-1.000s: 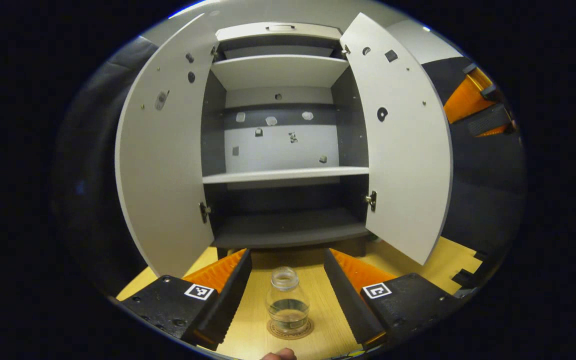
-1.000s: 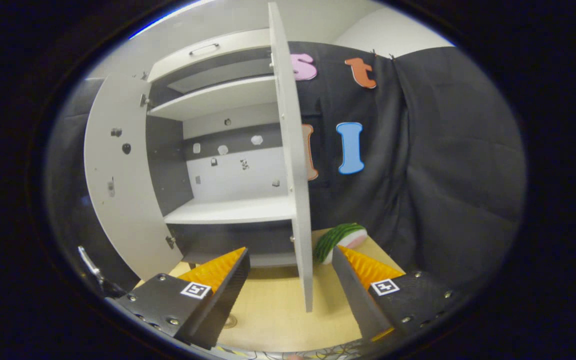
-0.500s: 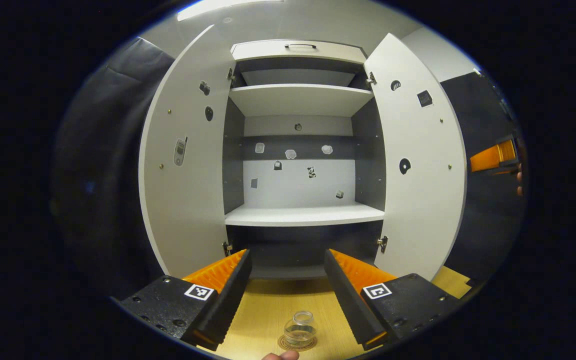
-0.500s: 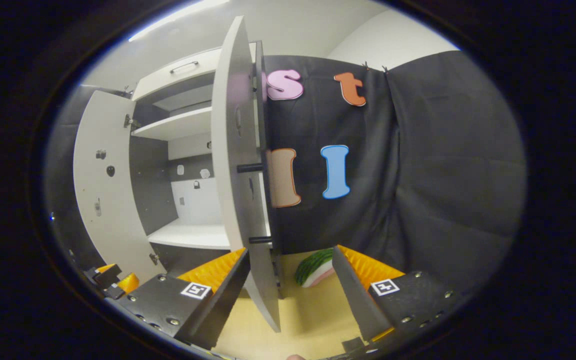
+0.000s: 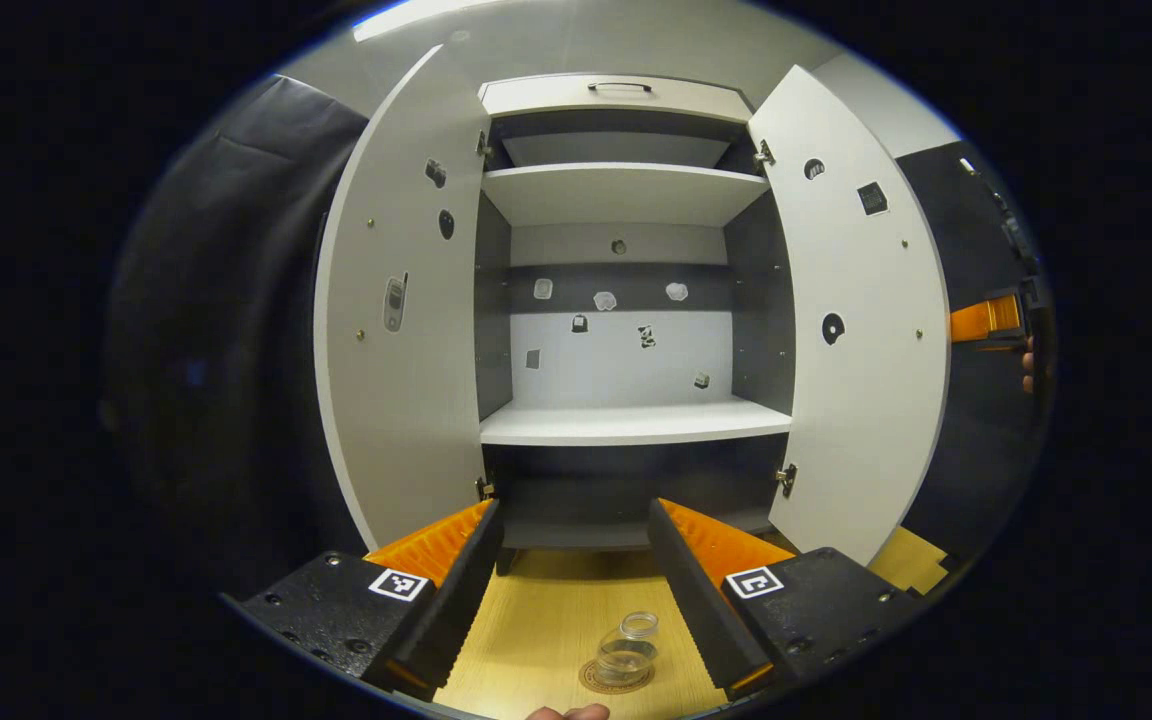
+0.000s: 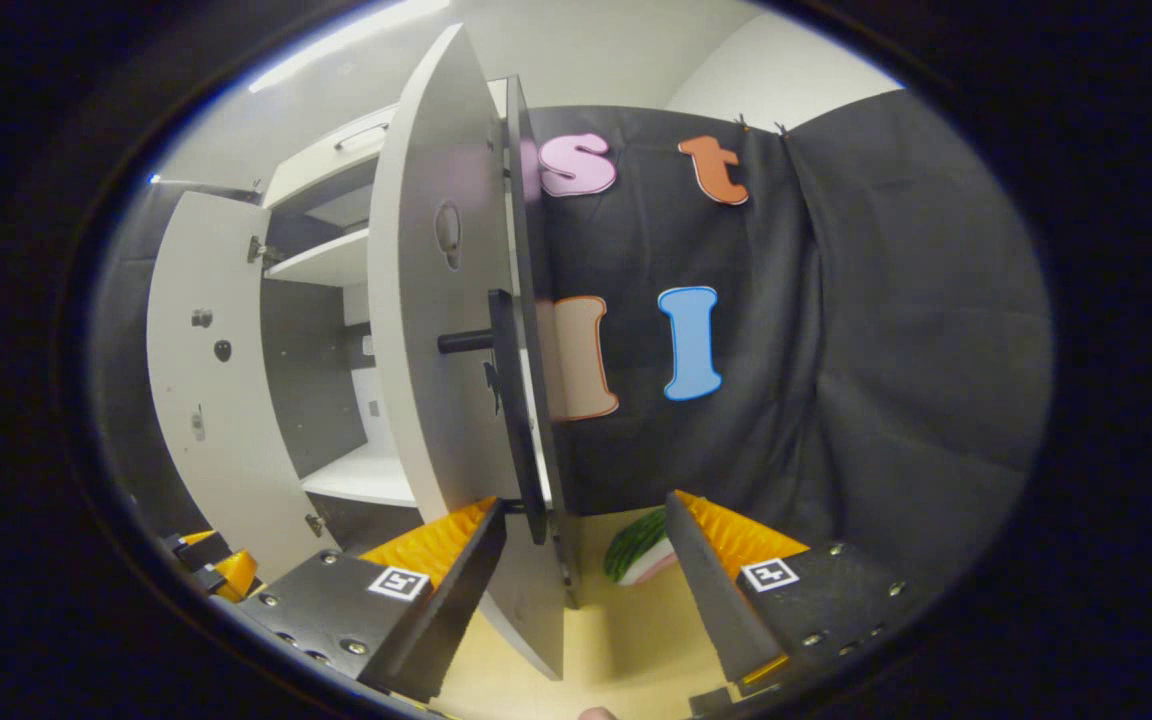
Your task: Grasp the bottle in the cabinet with the left hand and place it on the coaster, then close the right door with the right hand and the left door with the left hand.
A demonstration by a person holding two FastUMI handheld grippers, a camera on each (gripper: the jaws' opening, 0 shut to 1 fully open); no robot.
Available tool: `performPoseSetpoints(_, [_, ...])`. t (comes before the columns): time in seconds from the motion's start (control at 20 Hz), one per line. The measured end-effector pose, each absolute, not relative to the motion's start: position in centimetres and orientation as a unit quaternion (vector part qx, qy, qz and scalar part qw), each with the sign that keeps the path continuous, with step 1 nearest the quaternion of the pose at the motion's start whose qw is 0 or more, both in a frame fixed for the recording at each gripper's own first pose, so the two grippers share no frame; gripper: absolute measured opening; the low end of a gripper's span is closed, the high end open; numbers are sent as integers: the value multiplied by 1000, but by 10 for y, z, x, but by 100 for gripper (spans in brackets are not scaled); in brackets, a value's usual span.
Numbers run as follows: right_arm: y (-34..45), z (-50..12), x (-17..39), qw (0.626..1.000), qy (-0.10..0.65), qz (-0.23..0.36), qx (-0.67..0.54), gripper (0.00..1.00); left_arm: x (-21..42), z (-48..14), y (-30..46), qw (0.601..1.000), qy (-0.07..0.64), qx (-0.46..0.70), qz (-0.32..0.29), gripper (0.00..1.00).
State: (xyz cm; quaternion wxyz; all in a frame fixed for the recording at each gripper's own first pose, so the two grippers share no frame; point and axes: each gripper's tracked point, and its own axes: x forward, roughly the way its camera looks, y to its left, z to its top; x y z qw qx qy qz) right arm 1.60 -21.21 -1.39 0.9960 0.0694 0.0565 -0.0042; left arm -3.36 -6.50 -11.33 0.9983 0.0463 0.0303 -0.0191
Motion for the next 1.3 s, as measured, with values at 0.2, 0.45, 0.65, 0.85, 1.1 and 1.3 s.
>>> performPoseSetpoints(0.2, [-199,-16,15,996,52,17,72,98,-36,-114,-60,998,33,54,-20,93])
performPoseSetpoints(0.45, [-162,-16,22,996,48,56,55,98,-38,-117,-54,998,38,51,-20,93])
performPoseSetpoints(0.65, [-136,-15,30,995,42,77,39,98,-38,-115,-44,998,37,47,-13,93])
performPoseSetpoints(0.85, [-116,-16,39,994,42,89,35,98,-40,-112,-30,999,34,39,-4,93])
performPoseSetpoints(1.1, [-84,-17,53,993,39,105,36,98,-35,-106,-11,999,29,37,3,93])
performPoseSetpoints(1.3, [-51,-15,74,994,24,108,11,98,-34,-103,8,999,30,29,13,93])
